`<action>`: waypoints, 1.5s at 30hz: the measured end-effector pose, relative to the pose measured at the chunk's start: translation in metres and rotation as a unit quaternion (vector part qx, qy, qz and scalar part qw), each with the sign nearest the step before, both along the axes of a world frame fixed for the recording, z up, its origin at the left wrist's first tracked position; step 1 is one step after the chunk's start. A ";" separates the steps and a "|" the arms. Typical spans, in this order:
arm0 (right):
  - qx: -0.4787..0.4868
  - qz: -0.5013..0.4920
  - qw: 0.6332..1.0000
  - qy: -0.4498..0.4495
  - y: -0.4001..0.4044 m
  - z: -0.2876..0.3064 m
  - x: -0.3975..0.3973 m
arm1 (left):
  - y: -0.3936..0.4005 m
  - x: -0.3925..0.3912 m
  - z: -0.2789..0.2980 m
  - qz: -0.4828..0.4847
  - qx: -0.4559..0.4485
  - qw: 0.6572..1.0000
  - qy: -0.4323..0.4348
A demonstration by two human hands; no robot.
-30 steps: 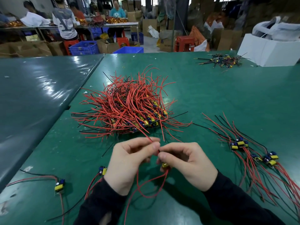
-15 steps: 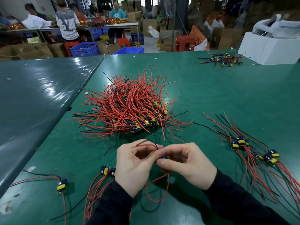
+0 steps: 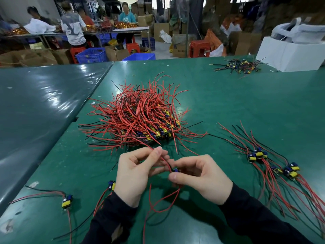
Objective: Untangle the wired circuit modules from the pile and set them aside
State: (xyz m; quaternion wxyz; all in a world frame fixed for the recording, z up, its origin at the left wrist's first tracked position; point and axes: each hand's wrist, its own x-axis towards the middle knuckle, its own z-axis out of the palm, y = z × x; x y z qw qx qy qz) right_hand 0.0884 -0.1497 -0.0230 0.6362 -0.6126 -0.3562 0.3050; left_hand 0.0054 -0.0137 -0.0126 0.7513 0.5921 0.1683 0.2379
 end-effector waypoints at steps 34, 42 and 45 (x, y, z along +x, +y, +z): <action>-0.006 -0.082 0.988 -0.131 0.002 -0.006 -0.006 | 0.019 -0.003 0.007 0.122 0.025 0.992 -0.036; -0.012 -0.070 0.986 -0.152 0.001 -0.005 -0.005 | 0.019 -0.004 0.008 0.117 0.025 0.992 -0.032; -0.011 -0.048 0.985 -0.166 0.000 -0.003 -0.007 | 0.019 -0.004 0.008 0.146 0.050 0.987 -0.043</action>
